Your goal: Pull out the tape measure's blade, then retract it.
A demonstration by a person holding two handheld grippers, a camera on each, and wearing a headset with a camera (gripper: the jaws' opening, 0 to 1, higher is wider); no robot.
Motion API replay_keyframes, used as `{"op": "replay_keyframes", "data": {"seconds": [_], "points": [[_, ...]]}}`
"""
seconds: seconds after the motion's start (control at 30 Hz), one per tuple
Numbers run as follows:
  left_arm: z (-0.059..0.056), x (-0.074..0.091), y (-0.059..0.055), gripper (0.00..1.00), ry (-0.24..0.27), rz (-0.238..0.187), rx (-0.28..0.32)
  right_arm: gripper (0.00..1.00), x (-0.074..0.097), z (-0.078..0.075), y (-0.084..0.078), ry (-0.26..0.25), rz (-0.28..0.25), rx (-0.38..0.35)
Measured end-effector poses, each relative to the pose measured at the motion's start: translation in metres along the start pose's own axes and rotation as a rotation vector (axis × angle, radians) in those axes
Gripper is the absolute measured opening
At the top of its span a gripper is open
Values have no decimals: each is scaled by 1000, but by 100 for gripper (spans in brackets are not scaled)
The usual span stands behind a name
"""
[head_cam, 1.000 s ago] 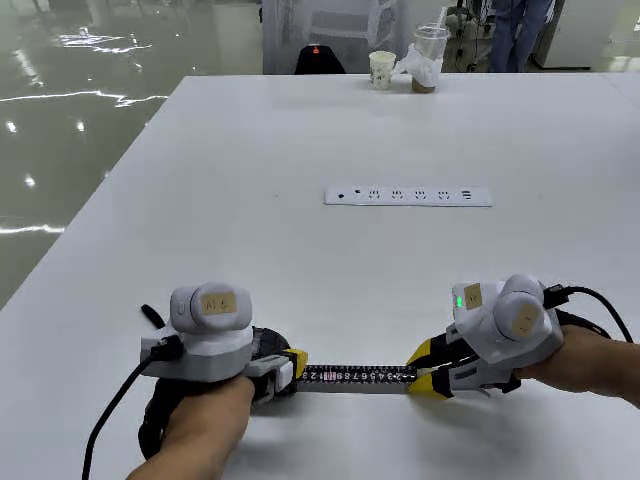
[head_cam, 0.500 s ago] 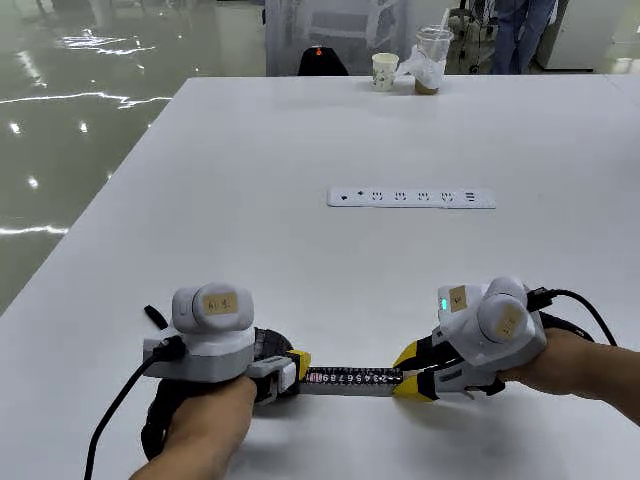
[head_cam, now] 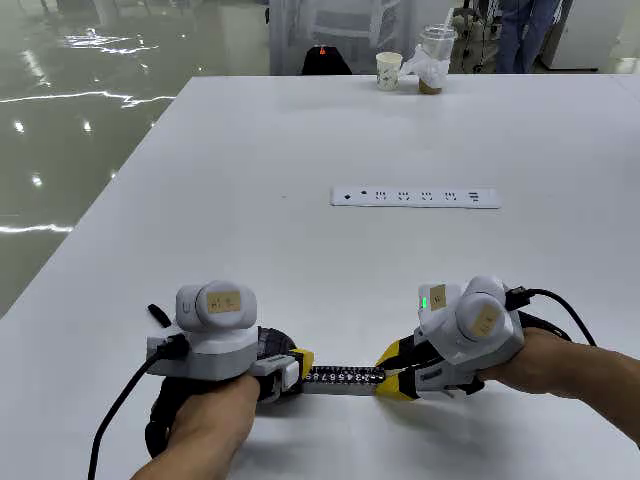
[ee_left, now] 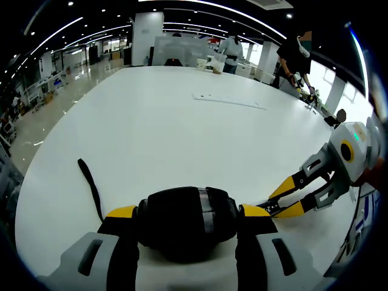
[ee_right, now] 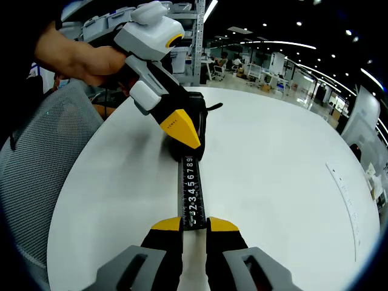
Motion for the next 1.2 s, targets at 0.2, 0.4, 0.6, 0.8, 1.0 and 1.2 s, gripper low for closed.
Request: {"op": "replay_keyframes", "data": {"seconds": [0.2, 0.4, 0.6, 0.8, 1.0, 1.2], "points": [[0, 0, 0, 59, -1, 1, 0, 10, -5, 0, 4, 2, -3, 2], [0, 0, 0, 59, -2, 2, 0, 10, -9, 0, 8, 6, -10, -2], [0, 0, 0, 59, -3, 2, 1, 10, -14, 0, 13, 10, -16, -1], [0, 0, 0, 60, -4, 3, 2, 10, -18, 0, 17, 13, -21, -1], [0, 0, 0, 60, -6, 4, 4, 10, -22, 0, 21, 15, -27, -1], [0, 1, 0, 60, -7, 5, 7, 10, -27, 0, 26, 15, -33, 1]]}}
Point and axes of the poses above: the centre of the closed fingertips' face, and the gripper's own axes: x roughly backward along the fingers, z roughly to its left, y roughly out of its top, the point moved 7 cm from there along x, roughly backward along the fingers, and after that the axes turned 2 degrees about x, right-handed, at the moved point
